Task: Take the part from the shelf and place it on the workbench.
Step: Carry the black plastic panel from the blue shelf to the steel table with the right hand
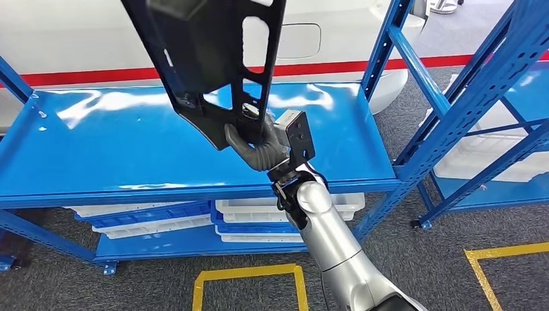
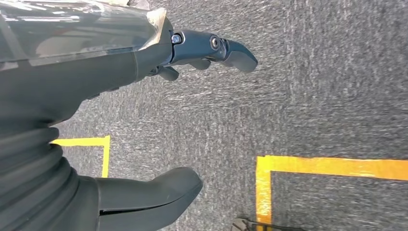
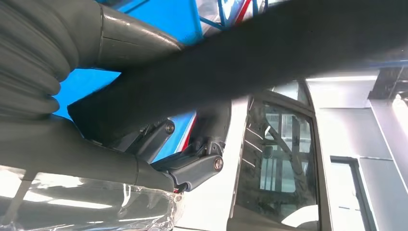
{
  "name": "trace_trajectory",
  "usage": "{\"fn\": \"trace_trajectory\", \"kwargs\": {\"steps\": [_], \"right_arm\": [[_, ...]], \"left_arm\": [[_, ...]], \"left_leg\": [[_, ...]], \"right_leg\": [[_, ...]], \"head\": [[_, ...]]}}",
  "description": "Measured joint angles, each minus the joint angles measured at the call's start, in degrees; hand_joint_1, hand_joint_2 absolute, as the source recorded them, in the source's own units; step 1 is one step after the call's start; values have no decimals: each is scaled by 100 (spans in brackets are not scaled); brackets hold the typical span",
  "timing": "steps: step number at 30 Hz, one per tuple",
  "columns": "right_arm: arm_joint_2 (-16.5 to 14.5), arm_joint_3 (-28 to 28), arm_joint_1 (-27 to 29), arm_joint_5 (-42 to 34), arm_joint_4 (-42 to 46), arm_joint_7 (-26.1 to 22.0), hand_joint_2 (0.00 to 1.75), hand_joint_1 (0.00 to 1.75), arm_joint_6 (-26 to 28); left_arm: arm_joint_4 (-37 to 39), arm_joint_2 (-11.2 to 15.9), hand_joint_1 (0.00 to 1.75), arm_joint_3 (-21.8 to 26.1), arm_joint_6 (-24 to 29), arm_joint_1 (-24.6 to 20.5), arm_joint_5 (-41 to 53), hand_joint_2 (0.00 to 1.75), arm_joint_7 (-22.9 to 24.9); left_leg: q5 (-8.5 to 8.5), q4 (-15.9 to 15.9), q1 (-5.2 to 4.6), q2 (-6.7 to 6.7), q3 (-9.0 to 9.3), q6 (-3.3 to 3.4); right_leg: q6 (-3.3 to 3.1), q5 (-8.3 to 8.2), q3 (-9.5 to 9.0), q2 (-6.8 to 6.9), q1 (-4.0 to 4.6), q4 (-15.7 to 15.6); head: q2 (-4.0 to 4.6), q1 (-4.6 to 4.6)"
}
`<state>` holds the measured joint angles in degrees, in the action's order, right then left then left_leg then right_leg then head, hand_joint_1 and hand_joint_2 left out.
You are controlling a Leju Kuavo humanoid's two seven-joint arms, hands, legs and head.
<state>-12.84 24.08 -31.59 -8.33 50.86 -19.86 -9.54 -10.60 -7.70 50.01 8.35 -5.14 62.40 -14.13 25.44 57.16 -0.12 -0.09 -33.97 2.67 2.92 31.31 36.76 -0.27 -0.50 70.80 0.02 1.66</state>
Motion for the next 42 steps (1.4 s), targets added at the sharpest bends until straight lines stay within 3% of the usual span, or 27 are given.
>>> {"fn": "trace_trajectory", "kwargs": {"steps": [3, 5, 7, 8, 10, 11, 12, 13, 14, 16, 18, 19, 20, 22, 23, 25, 27, 28, 29, 30, 32, 34, 35, 37, 39, 42], "right_arm": [[-1, 45, -27, -5, 1, -52, 175, 175, -13], [-3, 67, -36, -9, 2, -84, 175, 175, -15], [-4, 82, -28, -9, 2, -99, 175, 175, -15], [-8, 90, -27, -9, 2, -113, 175, 175, -16], [-20, 110, -34, -15, 2, -157, 175, 175, -18], [-24, 123, -33, -18, 2, -176, 175, 175, -19], [-26, 136, -30, -20, 2, -189, 175, 175, -20], [-26, 147, -26, -21, 2, -197, 175, 175, -24], [-26, 154, -23, -23, 2, -206, 175, 175, -30], [-27, 162, -28, -26, 2, -233, 175, 175, -51], [-33, 168, -43, -27, 4, -259, 175, 175, -69], [-37, 172, -48, -27, 5, -267, 175, 175, -73], [-39, 175, -49, -27, 7, -272, 175, 175, -76], [-26, 180, -32, -26, 5, -274, 175, 175, -78], [-14, 184, -21, -26, 5, -275, 175, 175, -80], [7, 191, -12, -25, 5, -278, 175, 175, -93], [21, 207, -10, -20, 4, -280, 175, 175, -112], [27, 217, -8, -14, 2, -281, 175, 175, -119], [32, 228, -7, -4, 1, -286, 175, 175, -120], [35, 240, -8, 8, -1, -293, 175, 175, -120], [33, 265, -21, 39, -1, -320, 175, 175, -120], [26, 291, -44, 78, 3, -363, 175, 175, -122], [25, 302, -50, 97, 5, -386, 175, 175, -123], [25, 319, -42, 134, 4, -425, 175, 175, -125], [19, 331, -33, 177, 1, -457, 175, 175, -127], [9, 360, -34, 228, -5, -495, 175, 175, -127]], "left_arm": [[0, -16, 0, 0, -1, -2, 1, 175, -5], [1, -25, 0, 0, -6, -3, 2, 175, -9], [1, -22, 0, 0, -16, -2, 3, 175, -15], [1, -22, 0, 0, -29, -2, 3, 175, -27], [1, -19, 0, 1, -73, -2, -2, 175, -93], [0, -18, 0, 1, -113, -3, -9, 175, -149], [0, -17, 0, 2, -166, -3, -23, 175, -218], [0, -16, 0, 2, -249, -4, -38, 175, -295], [0, -15, 0, 2, -354, -6, -53, 175, -370], [1, -16, 0, 2, -569, -16, -75, 175, -484], [2, -25, 0, 2, -683, -35, -89, 175, -528], [3, -29, 0, 2, -705, -46, -93, 175, -537], [4, -31, 0, 2, -714, -53, -95, 175, -541], [4, -30, 0, 3, -725, -59, -95, 175, -544], [4, -28, 0, 4, -751, -58, -102, 175, -539], [4, -14, 0, 20, -890, -59, -117, 175, -480], [4, 1, 0, 50, -1115, -51, -130, 175, -358], [4, 4, 0, 65, -1225, -42, -138, 175, -303], [4, 7, 0, 78, -1325, -32, -150, 175, -265], [4, 9, 0, 90, -1419, -22, -165, 175, -243], [4, 15, 0, 118, -1561, -14, -187, 175, -229], [4, 21, 0, 140, -1611, -9, -201, 175, -229], [4, 26, 0, 151, -1615, -5, -213, 175, -232], [4, 42, 0, 176, -1614, 8, -238, 175, -244], [4, 58, 0, 203, -1608, 20, -250, 175, -260], [4, 66, 0, 233, -1590, 25, -273, 175, -273]], "left_leg": [[-82, 36, -24, -1, -93, -52], [-159, 47, -30, -3, -146, -113], [-137, 85, -17, 7, -201, -176], [-4, 191, -6, 15, -251, -210], [488, 726, 39, 27, -427, -284], [725, 1099, 66, 27, -528, -322], [856, 1427, 93, 27, -597, -359], [845, 1612, 124, 26, -599, -393], [722, 1620, 159, 24, -517, -424], [425, 1111, 238, 25, -103, -503], [397, 501, 251, 55, 283, -558], [457, 338, 236, 74, 351, -563], [468, 283, 205, 90, 344, -527], [401, 240, 178, 81, 233, -386], [336, 224, 166, 71, 165, -281], [201, 205, 138, 51, 17, -114], [76, 208, 95, 38, -143, -43], [13, 210, 73, 32, -222, -31], [-49, 212, 55, 27, -299, -28], [-114, 213, 41, 25, -373, -30], [-236, 217, 22, 27, -491, -53], [-363, 201, 11, 26, -552, -102], [-433, 178, 11, 24, -566, -133], [-529, 132, 22, 28, -596, -198], [-260, 270, 34, 32, -667, -257], [497, 974, 77, 28, -811, -331]], "right_leg": [[-37, -152, -762, 2, 57, -1146], [-80, -123, -902, 1, 88, -1426], [-149, -184, -845, 9, 19, -1464], [-206, -229, -813, 17, -15, -1477], [-292, -321, -729, 35, -39, -1479], [-314, -362, -668, 42, -35, -1468], [-311, -401, -607, 48, -31, -1455], [-293, -437, -544, 52, -33, -1432], [-270, -466, -481, 54, -42, -1400], [-221, -501, -357, 56, -68, -1300], [-161, -535, -239, 54, -51, -1195], [-112, -569, -186, 53, -36, -1166], [-49, -613, -138, 50, -29, -1158], [53, -644, -39, 48, -41, -1138], [50, -538, 41, 46, -49, -1048], [-43, -88, 234, 41, -56, -569], [-106, 318, 371, 39, -43, 149], [-93, 371, 366, 39, -32, 404], [-62, 310, 280, 38, -19, 483], [-32, 183, 96, 38, 0, 364], [-54, 25, -508, 39, 55, -350], [-142, 129, -1055, 35, 113, -1176], [-175, 180, -1177, 31, 134, -1407], [-215, 112, -1141, 35, 112, -1512], [-298, -30, -1045, 54, 53, -1532], [-378, -205, -890, 68, 40, -1512]], "head": [[0, -2], [0, -4], [0, -5], [0, -8], [0, -16], [0, -18], [0, -20], [0, -20], [0, -20], [0, -20], [0, -20], [0, -19], [0, -18], [0, -15], [0, -11], [0, -7], [0, -5], [0, -5], [0, -6], [0, -6], [0, -6], [0, -10], [0, -11], [0, -8], [0, -13], [0, -29]]}}
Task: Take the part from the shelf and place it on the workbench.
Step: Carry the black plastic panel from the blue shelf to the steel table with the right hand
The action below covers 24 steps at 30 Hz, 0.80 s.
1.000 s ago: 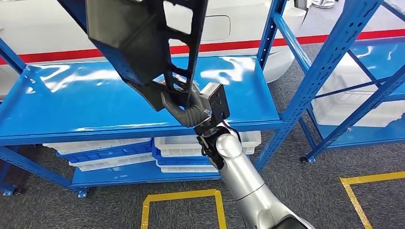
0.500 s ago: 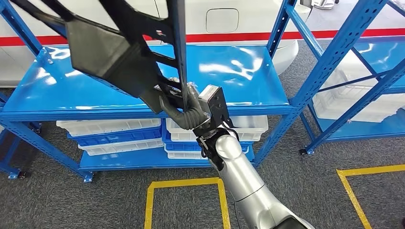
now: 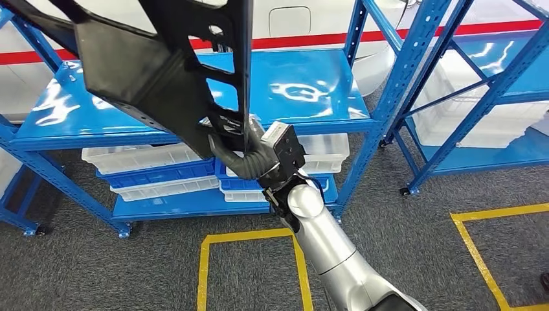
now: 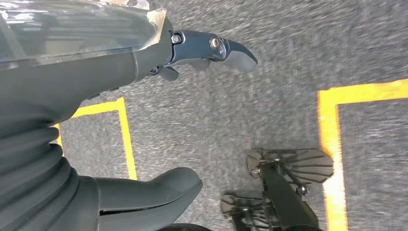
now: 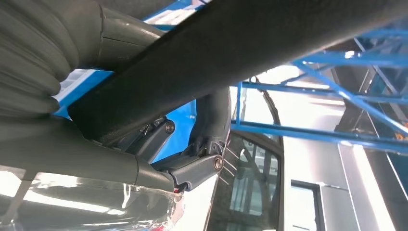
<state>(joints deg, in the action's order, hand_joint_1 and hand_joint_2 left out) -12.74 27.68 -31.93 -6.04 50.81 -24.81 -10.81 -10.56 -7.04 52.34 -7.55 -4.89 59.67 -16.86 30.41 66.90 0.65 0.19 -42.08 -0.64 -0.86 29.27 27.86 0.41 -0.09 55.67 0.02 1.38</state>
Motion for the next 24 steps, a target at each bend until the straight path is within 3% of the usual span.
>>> {"fn": "trace_trajectory", "kwargs": {"steps": [1, 2, 4, 5, 6, 8, 9, 11, 12, 14, 16, 17, 19, 20, 21, 22, 24], "right_arm": [[-2, 12, 1, 17, -6, -9, 175, 175, 0], [-3, 25, 1, 36, -15, -19, 175, 175, -1], [-6, 49, -1, 66, -37, -32, 175, 175, -2], [-8, 58, -3, 71, -45, -38, 175, 175, -3], [-12, 63, -8, 73, -50, -44, 175, 175, -4], [-26, 67, -33, 77, -52, -58, 175, 175, -5], [-33, 71, -46, 82, -54, -68, 175, 175, -5], [-31, 86, -46, 104, -60, -92, 175, 175, -3], [-22, 94, -37, 120, -65, -99, 175, 175, -2], [-1, 104, -26, 149, -70, -109, 175, 175, 4], [13, 110, -23, 165, -72, -111, 175, 175, 7], [20, 113, -16, 168, -73, -111, 175, 175, 8], [29, 117, 1, 180, -75, -111, 175, 175, 12], [28, 119, 2, 192, -76, -113, 175, 175, 14], [22, 121, -5, 216, -74, -119, 175, 175, 20], [11, 126, -20, 250, -69, -132, 175, 175, 29], [-7, 150, -47, 339, -59, -168, 175, 175, 49]], "left_arm": [[0, 1, 0, 8, 5, 0, -8, 175, -4], [0, 2, 0, 14, 9, 0, -15, 175, -8], [0, 5, 0, 19, 11, -1, -17, 175, -12], [0, 6, 0, 20, 11, -3, -17, 175, -14], [0, 6, 0, 22, 11, -8, -17, 175, -15], [0, 5, 0, 23, 11, -22, -17, 175, -22], [0, 5, 0, 24, 13, -27, -17, 175, -27], [0, 9, 0, 27, 20, -21, -9, 175, -36], [0, 10, 0, 29, 25, -17, -3, 175, -39], [-1, 18, 0, 39, 38, -13, 7, 175, -44], [-2, 29, 0, 50, 51, -14, 10, 175, -45], [-2, 32, 0, 54, 57, -14, 14, 175, -46], [-1, 32, 0, 58, 64, -14, 21, 175, -50], [-1, 30, 0, 59, 64, -14, 25, 175, -54], [0, 26, 0, 60, 68, -15, 27, 175, -58], [0, 20, 0, 62, 72, -17, 30, 175, -65], [0, 11, 0, 67, 83, -21, 39, 175, -84]], "left_leg": [[149, 329, 14, 1, -42, -29], [188, 612, 29, 0, -54, -55], [-48, 762, 74, -2, 121, -102], [-191, 560, 104, -3, 341, -123], [-225, 234, 125, -1, 617, -151], [-86, -419, 117, 19, 1064, -148], [-2, -597, 90, 29, 1146, -117], [-41, -693, 54, 18, 1092, 19], [-105, -706, 46, 4, 1032, 102], [-260, -729, 45, -25, 875, 244], [-415, -727, 27, -32, 681, 295], [-494, -725, 19, -34, 583, 297], [-651, -723, 9, -37, 386, 284], [-729, -722, 8, -32, 294, 269], [-802, -722, 9, -24, 216, 248], [-867, -718, 2, -8, 155, 220], [-1004, -742, -4, 18, 92, 149]], "right_leg": [[3, -56, 86, 4, 5, 20], [13, -113, 182, 10, 7, 50], [53, -203, 394, 18, -5, 143], [79, -235, 493, 20, -15, 204], [108, -259, 586, 21, -16, 270], [181, -314, 725, 21, -2, 381], [226, -358, 775, 22, 3, 405], [316, -438, 857, 20, -13, 417], [327, -383, 912, 16, -25, 459], [279, 13, 1083, 3, -44, 809], [233, 493, 1249, -8, -47, 1488], [252, 594, 1269, -11, -47, 1798], [352, 453, 1085, -14, -46, 1968], [390, 317, 862, -20, -44, 1781], [391, 246, 542, -46, -41, 1421], [357, 275, 173, -76, -29, 945], [261, 446, -308, -125, 2, 221]], "head": [[0, -1], [0, -1], [0, -2], [0, -3], [0, -3], [0, 2], [0, 4], [0, 7], [0, 9], [0, 17], [0, 23], [0, 24], [0, 23], [0, 23], [0, 23], [0, 22], [0, 17]]}}
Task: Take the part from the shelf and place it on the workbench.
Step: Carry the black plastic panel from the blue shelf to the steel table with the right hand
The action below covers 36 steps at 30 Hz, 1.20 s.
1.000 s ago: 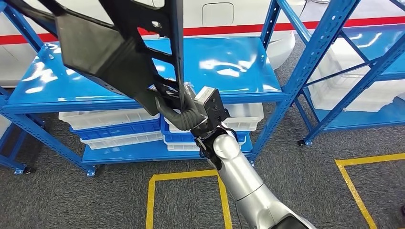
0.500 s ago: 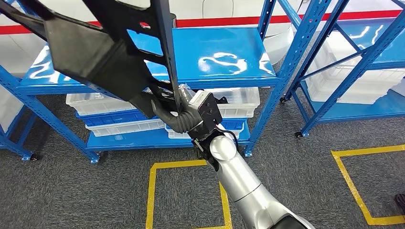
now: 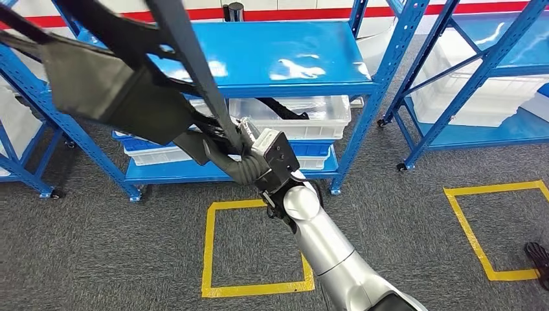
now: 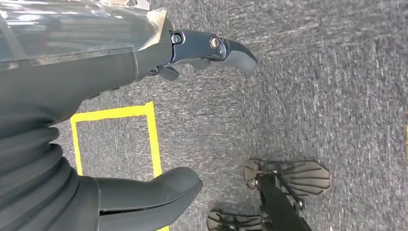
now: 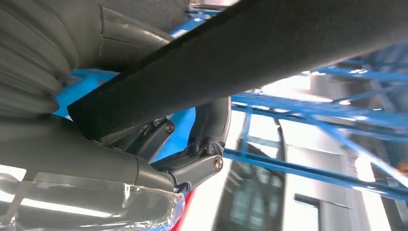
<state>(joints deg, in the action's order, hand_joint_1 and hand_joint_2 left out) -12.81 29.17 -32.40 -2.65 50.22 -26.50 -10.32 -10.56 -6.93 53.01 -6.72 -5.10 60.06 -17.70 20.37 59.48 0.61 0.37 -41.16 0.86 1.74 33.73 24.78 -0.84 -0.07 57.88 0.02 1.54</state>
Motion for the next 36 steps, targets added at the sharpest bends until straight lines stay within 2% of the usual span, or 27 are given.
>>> {"fn": "trace_trajectory", "kwargs": {"steps": [1, 2, 3, 4, 5, 7, 8, 9, 10, 11, 12, 14, 15, 17, 19, 20, 22, 23, 24, 25, 26, 28, 29, 30, 33, 34, 36], "right_arm": [[-5, 20, -5, 40, 3, -18, 175, 175, 7], [-8, 41, -3, 76, 3, -31, 175, 175, 9], [-19, 63, -1, 107, 2, -39, 175, 175, 11], [-33, 82, 0, 129, 2, -45, 175, 175, 11], [-50, 96, -1, 147, 1, -49, 175, 175, 12], [-73, 119, -4, 162, 0, -54, 175, 175, 13], [-78, 131, -2, 169, -3, -55, 175, 175, 14], [-79, 143, 3, 175, -5, -57, 175, 175, 14], [-79, 155, 8, 185, -8, -60, 175, 175, 14], [-79, 168, 11, 196, -10, -63, 175, 175, 14], [-81, 180, 10, 205, -10, -69, 175, 175, 14], [-91, 202, 0, 224, -9, -85, 175, 175, 14], [-99, 212, -5, 230, -9, -93, 175, 175, 14], [-120, 227, -10, 236, -8, -102, 175, 175, 14], [-132, 237, -16, 236, -8, -107, 175, 175, 14], [-131, 240, -16, 236, -9, -110, 175, 175, 14], [-113, 246, -3, 237, -15, -115, 175, 175, 15], [-99, 249, 9, 237, -23, -115, 175, 175, 16], [-88, 250, 22, 237, -32, -115, 175, 175, 16], [-81, 251, 29, 237, -39, -115, 175, 175, 16], [-78, 252, 30, 237, -44, -115, 175, 175, 16], [-79, 256, 23, 240, -45, -116, 175, 175, 16], [-79, 258, 22, 243, -45, -117, 175, 175, 16], [-79, 262, 27, 246, -45, -120, 175, 175, 15], [-97, 282, 52, 261, -42, -126, 175, 175, 4], [-114, 291, 54, 264, -40, -130, 175, 175, -3], [-142, 306, 52, 267, -39, -142, 175, 175, -26]], "left_arm": [[0, -2, 0, 4, 9, 2, 7, 175, -13], [0, 1, 0, 9, 22, 9, 12, 175, -23], [0, 3, 0, 14, 39, 17, 18, 175, -33], [0, 4, 0, 20, 58, 26, 23, 175, -39], [0, 4, 0, 25, 76, 32, 27, 175, -43], [0, 3, 0, 31, 102, 34, 31, 175, -46], [0, 4, 0, 32, 111, 34, 31, 175, -46], [0, 5, 0, 34, 117, 36, 31, 175, -46], [0, 7, 0, 36, 121, 37, 31, 175, -46], [-1, 9, 0, 38, 126, 38, 30, 175, -46], [-1, 10, 0, 39, 138, 38, 30, 175, -46], [-2, 15, 0, 40, 200, 29, 40, 175, -38], [-2, 16, 0, 39, 243, 26, 49, 175, -29], [-2, 20, 0, 38, 305, 24, 62, 175, -10], [-2, 21, 0, 39, 322, 25, 64, 175, 3], [-2, 22, 0, 39, 325, 24, 64, 175, 7], [-2, 25, 0, 39, 328, 23, 64, 175, 8], [-2, 26, 0, 39, 328, 24, 64, 175, 9], [-2, 25, 0, 39, 328, 27, 62, 175, 9], [-2, 24, 0, 39, 330, 30, 58, 175, 10], [-2, 24, 0, 40, 333, 31, 51, 175, 11], [-2, 24, 0, 46, 338, 30, 34, 175, 14], [-2, 24, 0, 50, 332, 29, 29, 175, 18], [-2, 24, 0, 58, 323, 30, 27, 175, 28], [-2, 27, 0, 90, 299, 56, 14, 175, 63], [-1, 26, 0, 96, 294, 65, 8, 175, 69], [0, 24, 0, 106, 288, 70, 2, 175, 75]], "left_leg": [[-74, -30, -1, 13, -9, -41], [-137, -67, 15, 23, -16, -78], [-110, -70, 29, 31, -33, -113], [21, -8, 43, 30, -64, -147], [263, 175, 55, 23, -121, -179], [798, 851, 65, 3, -287, -250], [917, 1214, 70, -1, -363, -283], [895, 1455, 79, -7, -386, -308], [781, 1499, 91, -22, -315, -325], [636, 1313, 104, -56, -128, -333], [547, 957, 114, -134, 137, -337], [533, 277, 85, -275, 595, -306], [574, 100, 61, -308, 691, -274], [605, -10, 36, -246, 694, -166], [579, -97, 54, -164, 678, -38], [546, -123, 66, -126, 660, 21], [493, -132, 59, -41, 602, 93], [471, -131, 51, 10, 571, 109], [449, -130, 44, 63, 545, 115], [428, -129, 40, 120, 525, 111], [408, -128, 39, 177, 514, 100], [372, -121, 28, 286, 498, 58], [351, -117, 21, 330, 485, 32], [328, -117, 17, 367, 468, -1], [265, -134, 41, 447, 413, -113], [313, -80, 42, 399, 377, -144], [621, 347, 42, 199, 194, -186]], "right_leg": [[-42, 37, -68, 5, 22, -161], [-82, 3, -31, 23, 6, -185], [-130, -60, 5, 50, -11, -194], [-188, -124, 45, 80, -31, -201], [-234, -189, 91, 115, -56, -208], [-283, -286, 176, 190, -46, -200], [-279, -327, 220, 232, -41, -192], [-270, -362, 264, 274, -38, -181], [-258, -387, 308, 316, -38, -166], [-248, -402, 344, 358, -42, -147], [-236, -406, 369, 398, -38, -124], [-192, -403, 406, 476, -2, -80], [-164, -407, 422, 511, 20, -66], [-105, -426, 451, 584, 45, -55], [-70, -325, 555, 490, 31, 80], [-73, -200, 661, 384, 21, 293], [-109, 130, 999, 180, -1, 1028], [-111, 242, 1158, 144, -4, 1379], [-98, 285, 1248, 128, -4, 1582], [-69, 237, 1232, 116, -4, 1564], [-33, 109, 1098, 95, -6, 1309], [12, -201, 681, -46, -12, 483], [7, -301, 536, -120, -17, 173], [-10, -350, 456, -173, -12, 0], [-109, -412, 444, -114, -11, -43], [-148, -440, 449, -74, -27, -53], [-212, -485, 471, 22, -53, -72]], "head": [[0, -2], [0, -2], [0, -1], [0, -5], [0, -8], [0, -14], [0, -15], [0, -15], [0, -15], [0, -16], [0, -16], [0, -13], [0, -11], [0, -5], [0, -4], [0, -2], [0, 1], [0, 1], [0, 1], [0, 1], [0, 1], [0, 1], [0, -1], [0, -2], [0, -2], [0, -8], [0, -27]]}}
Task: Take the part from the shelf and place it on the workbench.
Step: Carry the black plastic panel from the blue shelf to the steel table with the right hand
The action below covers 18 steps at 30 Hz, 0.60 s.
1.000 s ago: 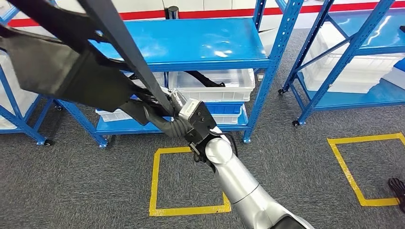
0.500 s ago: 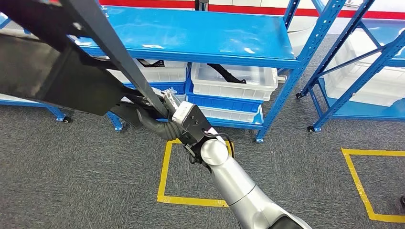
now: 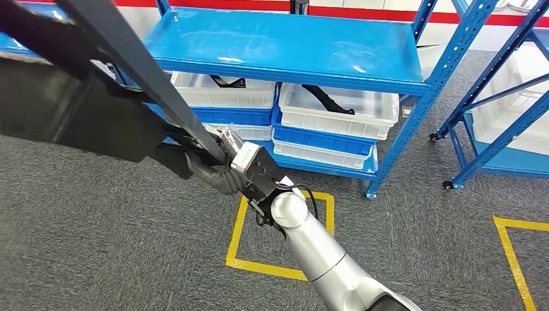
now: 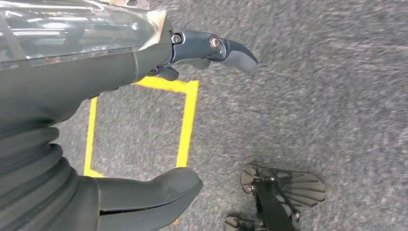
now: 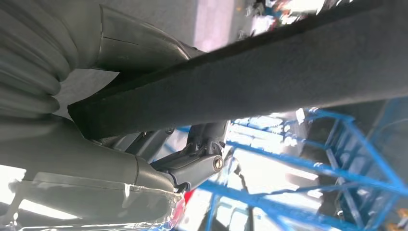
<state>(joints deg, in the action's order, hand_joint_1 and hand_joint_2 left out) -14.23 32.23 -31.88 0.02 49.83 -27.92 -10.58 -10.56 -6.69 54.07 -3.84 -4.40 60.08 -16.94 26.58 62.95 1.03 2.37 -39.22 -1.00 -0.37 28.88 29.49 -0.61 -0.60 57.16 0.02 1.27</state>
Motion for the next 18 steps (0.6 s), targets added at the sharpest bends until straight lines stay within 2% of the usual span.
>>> {"fn": "trace_trajectory", "kwargs": {"steps": [2, 3, 4, 5, 7, 8, 9, 10, 12, 14, 16, 18], "right_arm": [[7, 16, 9, -1, -3, -17, 175, 175, -21], [15, 24, 20, -2, -8, -29, 175, 175, -29], [23, 31, 31, -1, -13, -45, 175, 175, -36], [26, 37, 36, -1, -16, -63, 175, 175, -45], [26, 48, 28, 1, -19, -93, 175, 175, -63], [27, 51, 17, 0, -19, -102, 175, 175, -71], [28, 55, 9, 0, -23, -107, 175, 175, -74], [28, 61, 7, 1, -34, -109, 175, 175, -75], [21, 76, 0, 6, -70, -109, 175, 175, -63], [12, 94, -30, 13, -124, -98, 175, 175, -37], [18, 115, -74, 14, -246, -62, 175, 175, -18], [27, 133, -97, 16, -443, -6, 175, 175, -9]], "left_arm": [[0, -4, 0, 15, -15, -4, -6, 175, 9], [0, -3, 0, 23, -29, -3, -12, 175, 17], [0, -2, 0, 31, -45, 0, -18, 175, 26], [0, -1, 0, 43, -57, 3, -22, 175, 35], [-1, 2, 0, 67, -69, 3, -29, 175, 43], [-2, 2, 0, 74, -71, -2, -31, 175, 43], [-2, 2, 0, 76, -72, -8, -33, 175, 44], [-2, 2, 0, 77, -72, -11, -33, 175, 45], [-2, 0, 0, 79, -66, -9, -32, 175, 48], [-2, -4, 0, 81, -58, -14, -27, 175, 51], [-2, -4, 0, 83, -53, -33, -8, 175, 52], [-2, -2, 0, 87, -51, -41, 24, 175, 53]], "left_leg": [[400, 745, 2, -161, -288, -37], [497, 1005, 7, -191, -376, -49], [487, 1066, 10, -211, -366, -54], [376, 900, 12, -235, -242, -50], [75, 169, -1, -382, 200, -19], [-15, -161, -26, -471, 376, 10], [-52, -363, -52, -540, 472, 41], [-33, -428, -81, -565, 483, 69], [-64, -465, -90, -482, 457, 138], [-110, -514, -64, -391, 454, 215], [-143, -536, -48, -290, 442, 271], [-158, -534, -47, -173, 419, 293]], "right_leg": [[-23, -13, 27, 117, 30, 4], [-24, -12, 37, 180, 44, 6], [-24, -12, 44, 237, 52, 8], [-24, -10, 45, 289, 56, 11], [-16, -3, 41, 374, 69, 14], [-9, 1, 52, 413, 96, 23], [1, 2, 67, 449, 121, 30], [12, 2, 86, 490, 145, 32], [50, 16, 111, 549, 153, 40], [81, 145, 202, 414, 129, 217], [66, 432, 493, 192, 91, 845], [69, 668, 836, 109, 61, 1572]], "head": [[0, -13], [0, -14], [0, -14], [0, -14], [0, -13], [0, -12], [0, -11], [0, -9], [0, -7], [0, -4], [0, -2], [0, -3]]}}
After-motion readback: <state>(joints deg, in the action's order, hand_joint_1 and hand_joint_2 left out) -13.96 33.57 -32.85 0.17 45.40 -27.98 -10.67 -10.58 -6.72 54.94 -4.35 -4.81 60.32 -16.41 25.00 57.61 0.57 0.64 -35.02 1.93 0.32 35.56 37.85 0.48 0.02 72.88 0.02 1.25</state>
